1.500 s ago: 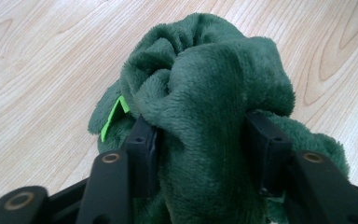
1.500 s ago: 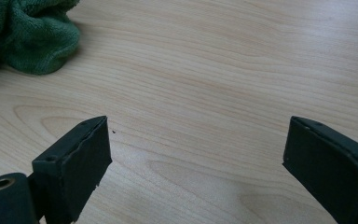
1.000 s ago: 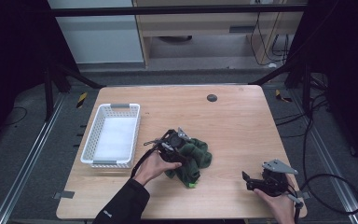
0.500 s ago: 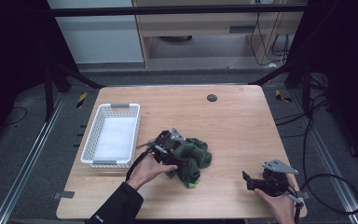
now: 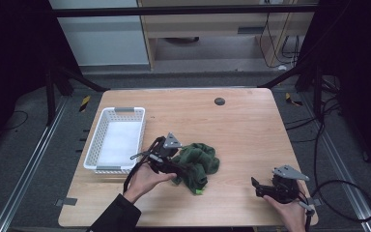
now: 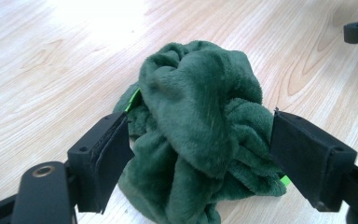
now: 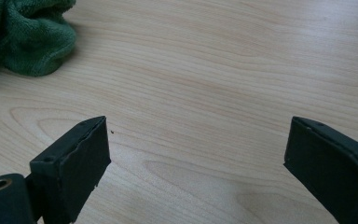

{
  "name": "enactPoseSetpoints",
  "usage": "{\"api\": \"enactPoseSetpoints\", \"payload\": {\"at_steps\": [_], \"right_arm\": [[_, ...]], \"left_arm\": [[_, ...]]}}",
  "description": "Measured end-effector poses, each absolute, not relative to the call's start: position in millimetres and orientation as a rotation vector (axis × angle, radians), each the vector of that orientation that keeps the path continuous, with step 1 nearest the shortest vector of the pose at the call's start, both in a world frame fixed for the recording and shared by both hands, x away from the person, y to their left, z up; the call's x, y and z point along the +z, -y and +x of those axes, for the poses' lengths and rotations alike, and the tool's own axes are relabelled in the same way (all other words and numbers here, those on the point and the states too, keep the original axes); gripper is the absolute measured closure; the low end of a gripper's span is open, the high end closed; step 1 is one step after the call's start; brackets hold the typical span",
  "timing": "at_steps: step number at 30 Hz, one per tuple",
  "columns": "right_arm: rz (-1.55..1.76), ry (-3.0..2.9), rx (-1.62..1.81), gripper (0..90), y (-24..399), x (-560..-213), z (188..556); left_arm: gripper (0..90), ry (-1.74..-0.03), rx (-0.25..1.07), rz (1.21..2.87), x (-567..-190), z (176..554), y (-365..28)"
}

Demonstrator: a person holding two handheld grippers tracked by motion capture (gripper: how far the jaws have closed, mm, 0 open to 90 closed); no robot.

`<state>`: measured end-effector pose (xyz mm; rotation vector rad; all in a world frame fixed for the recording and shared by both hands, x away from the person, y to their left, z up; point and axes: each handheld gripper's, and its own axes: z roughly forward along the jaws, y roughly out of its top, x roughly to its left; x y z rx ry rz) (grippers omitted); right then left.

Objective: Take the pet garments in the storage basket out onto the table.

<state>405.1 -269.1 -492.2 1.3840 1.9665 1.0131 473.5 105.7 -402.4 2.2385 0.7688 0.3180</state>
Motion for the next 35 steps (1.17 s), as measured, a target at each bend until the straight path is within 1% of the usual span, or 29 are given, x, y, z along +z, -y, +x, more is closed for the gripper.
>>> {"api": "enactPoseSetpoints", "payload": {"at_steps": [10,12,25,35], "right_arm": [[1.389,-1.961,1.016,6.6,269,-491,405],[1.39,-1.96,1.02,6.6,269,-491,405],[1.391,-1.961,1.02,6.4,269,-492,404],[1.402,-1.957,1.031,6.1,269,-491,402]], "left_arm": [[18.5,-0.86,0.349,2.129,-414,459,-140],[18.4,-0.874,0.335,2.108,-418,456,-148],[18.6,-0.898,0.373,2.059,-428,432,-174],[19.5,-0.962,0.376,2.029,-442,421,-197]]}}
